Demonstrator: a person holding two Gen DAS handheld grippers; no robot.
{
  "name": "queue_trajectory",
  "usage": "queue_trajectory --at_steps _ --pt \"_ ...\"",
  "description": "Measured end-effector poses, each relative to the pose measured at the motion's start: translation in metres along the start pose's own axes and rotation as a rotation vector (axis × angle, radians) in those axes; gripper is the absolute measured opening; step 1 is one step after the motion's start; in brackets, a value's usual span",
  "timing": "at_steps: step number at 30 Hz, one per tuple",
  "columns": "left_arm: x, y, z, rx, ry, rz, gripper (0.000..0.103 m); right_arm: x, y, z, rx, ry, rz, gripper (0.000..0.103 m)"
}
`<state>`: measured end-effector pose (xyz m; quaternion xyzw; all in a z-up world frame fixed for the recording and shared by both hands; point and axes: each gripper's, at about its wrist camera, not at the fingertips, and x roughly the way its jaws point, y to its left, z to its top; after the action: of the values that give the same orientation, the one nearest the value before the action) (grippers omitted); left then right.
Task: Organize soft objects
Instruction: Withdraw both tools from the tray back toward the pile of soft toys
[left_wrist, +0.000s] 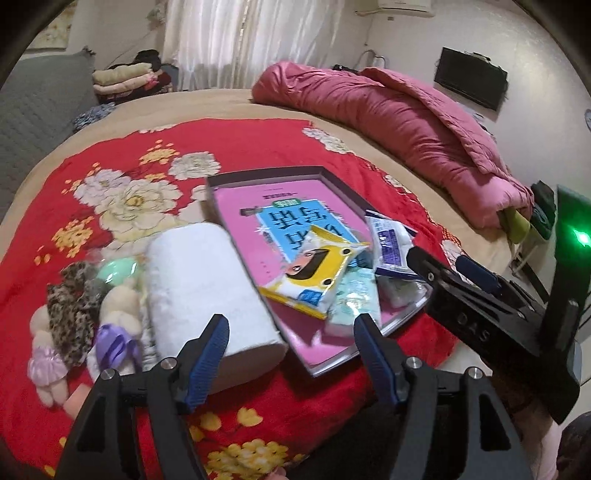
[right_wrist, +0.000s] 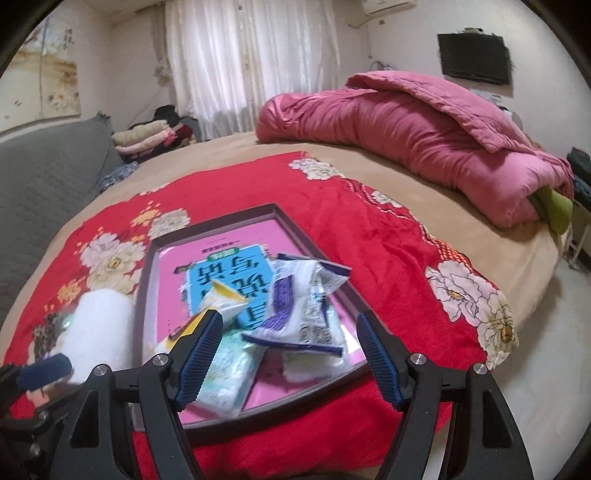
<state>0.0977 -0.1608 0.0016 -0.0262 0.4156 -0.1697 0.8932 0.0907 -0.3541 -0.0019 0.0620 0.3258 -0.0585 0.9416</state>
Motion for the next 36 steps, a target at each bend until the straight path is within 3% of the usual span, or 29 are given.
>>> queue_trajectory --at_steps 14,36 --pt "-0.025 0.027 -0.007 -0.055 -0.028 0.053 0.07 -0.023 0.044 -0.013 -0.117 0.006 0.053 0.076" --pt "-0.044 0.044 -0.012 -0.088 -0.047 0.037 0.07 -0.042 0.069 -0.023 -0.183 0.01 0.066 0.076"
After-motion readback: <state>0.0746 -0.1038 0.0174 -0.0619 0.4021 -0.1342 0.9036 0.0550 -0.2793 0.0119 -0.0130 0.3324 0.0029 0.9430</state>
